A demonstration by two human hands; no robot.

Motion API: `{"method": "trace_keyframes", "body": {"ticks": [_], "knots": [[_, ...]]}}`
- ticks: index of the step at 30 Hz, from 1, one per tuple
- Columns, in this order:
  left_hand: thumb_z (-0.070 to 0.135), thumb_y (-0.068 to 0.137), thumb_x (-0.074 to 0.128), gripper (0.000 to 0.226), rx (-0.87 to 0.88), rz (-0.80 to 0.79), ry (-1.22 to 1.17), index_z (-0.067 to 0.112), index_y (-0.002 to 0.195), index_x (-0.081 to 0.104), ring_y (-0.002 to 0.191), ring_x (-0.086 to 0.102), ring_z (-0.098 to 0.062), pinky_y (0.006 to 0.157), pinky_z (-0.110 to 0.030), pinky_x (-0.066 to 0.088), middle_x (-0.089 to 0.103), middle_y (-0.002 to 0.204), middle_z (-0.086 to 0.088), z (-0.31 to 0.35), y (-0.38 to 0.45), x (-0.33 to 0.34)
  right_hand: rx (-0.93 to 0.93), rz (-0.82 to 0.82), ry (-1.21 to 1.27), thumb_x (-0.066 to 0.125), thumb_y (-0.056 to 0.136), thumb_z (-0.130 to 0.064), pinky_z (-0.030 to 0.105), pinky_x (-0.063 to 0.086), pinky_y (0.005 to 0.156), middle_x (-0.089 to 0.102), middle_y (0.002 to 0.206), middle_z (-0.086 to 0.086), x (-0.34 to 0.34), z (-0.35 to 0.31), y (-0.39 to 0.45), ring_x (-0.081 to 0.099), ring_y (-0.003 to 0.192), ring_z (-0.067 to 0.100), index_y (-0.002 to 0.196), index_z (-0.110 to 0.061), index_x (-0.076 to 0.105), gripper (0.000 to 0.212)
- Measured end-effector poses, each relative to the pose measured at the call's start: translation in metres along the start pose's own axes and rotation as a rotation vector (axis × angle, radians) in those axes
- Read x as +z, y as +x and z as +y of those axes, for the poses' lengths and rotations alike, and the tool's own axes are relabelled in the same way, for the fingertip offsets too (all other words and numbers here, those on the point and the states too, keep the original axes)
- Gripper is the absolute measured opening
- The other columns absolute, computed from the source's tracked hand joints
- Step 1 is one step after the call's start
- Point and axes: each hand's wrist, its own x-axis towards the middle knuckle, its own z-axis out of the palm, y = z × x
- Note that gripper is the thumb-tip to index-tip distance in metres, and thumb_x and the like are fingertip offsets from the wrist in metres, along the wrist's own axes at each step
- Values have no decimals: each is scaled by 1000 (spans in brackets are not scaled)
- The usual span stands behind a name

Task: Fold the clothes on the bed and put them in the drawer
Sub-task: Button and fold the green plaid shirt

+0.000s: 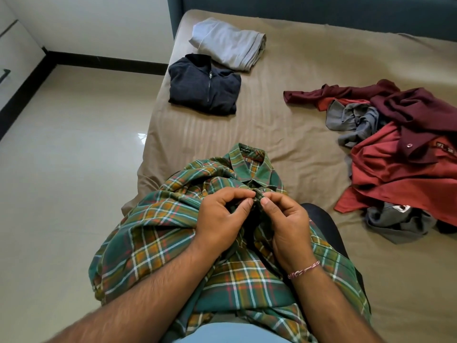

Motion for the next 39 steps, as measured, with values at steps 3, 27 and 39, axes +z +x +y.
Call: {"method": "trace_keyframes", "body": {"ticks": [3,27,39], "knots": [[8,89,81,13,-71,8,-129,16,99,82,94,76,-11,84,-29,62,80,96,5,1,1,0,-11,9,-17,69,94,-2,51,59,95,76,101,16,0,1,1,71,97,29,90,-17,79,19],[-2,93,72,32,-109,-221,-94,21,114,65,79,70,-17,75,-31,58,72,82,3,-5,11,-4,-237,-142,-427,77,89,-1,22,57,88,79,102,-5,-13,2,6,73,100,10,106,-13,80,21],[9,94,69,35,-43,-252,173,32,120,65,66,67,-11,66,-33,57,73,76,5,-7,9,-5,-602,-91,-892,81,86,-13,27,56,76,70,97,-7,-10,9,2,66,87,6,105,-19,80,20]]}}
